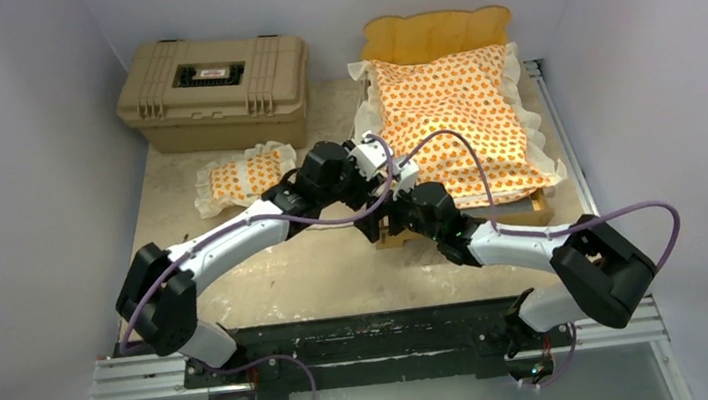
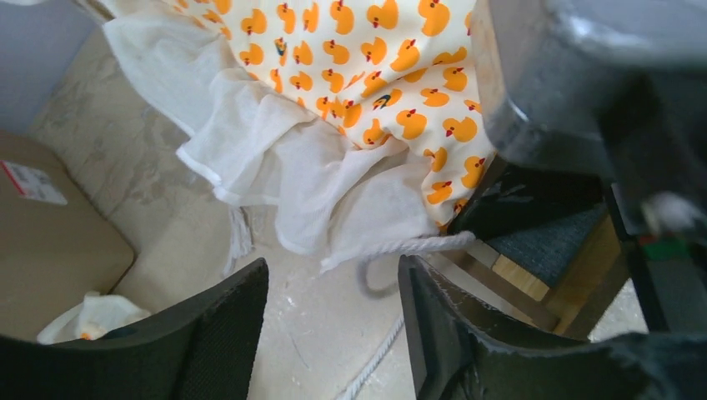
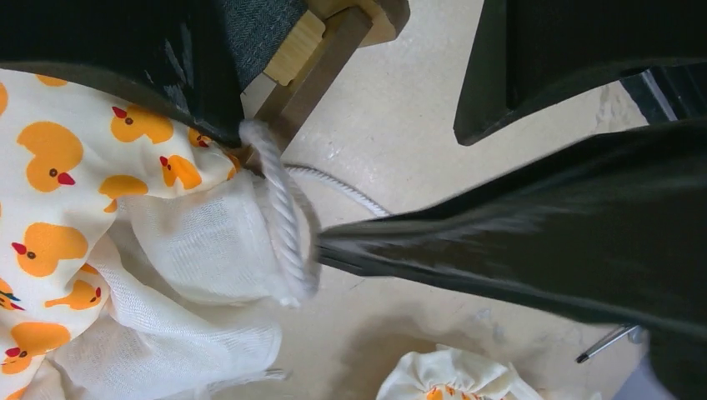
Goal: Set up the pet bed
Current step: Cross the ropes on the bed frame.
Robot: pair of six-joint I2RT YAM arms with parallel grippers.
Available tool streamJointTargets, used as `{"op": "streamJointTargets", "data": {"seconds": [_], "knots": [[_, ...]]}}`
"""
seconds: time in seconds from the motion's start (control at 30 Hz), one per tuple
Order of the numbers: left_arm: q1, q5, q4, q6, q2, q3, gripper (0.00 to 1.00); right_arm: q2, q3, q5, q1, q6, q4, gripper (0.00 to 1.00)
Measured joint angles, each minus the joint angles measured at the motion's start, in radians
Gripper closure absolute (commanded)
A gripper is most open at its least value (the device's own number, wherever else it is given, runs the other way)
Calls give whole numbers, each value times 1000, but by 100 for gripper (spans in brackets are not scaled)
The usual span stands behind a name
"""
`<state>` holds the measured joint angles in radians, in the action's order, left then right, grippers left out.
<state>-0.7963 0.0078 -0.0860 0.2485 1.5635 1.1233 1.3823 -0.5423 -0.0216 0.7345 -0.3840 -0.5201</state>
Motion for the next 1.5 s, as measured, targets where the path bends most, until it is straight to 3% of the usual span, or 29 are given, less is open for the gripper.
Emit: {"op": "streamJointTargets", "data": {"seconds": [0.3,0.6,0.87,1.5], "knots": [[-9,-31,-4,-65,-314,-59,30,22,-91,40,-1,-51,147,1],[-9,-362,30,-89,-536,-169,27,101,-286,119,1,-98,374,1],[-8,-488,38,-30,-580,-255,28,225,-471,215,39,-114,575,1],[-8,-483,40,-23,-631,-288,27,267,-673,323,77,-164,854,1]]}}
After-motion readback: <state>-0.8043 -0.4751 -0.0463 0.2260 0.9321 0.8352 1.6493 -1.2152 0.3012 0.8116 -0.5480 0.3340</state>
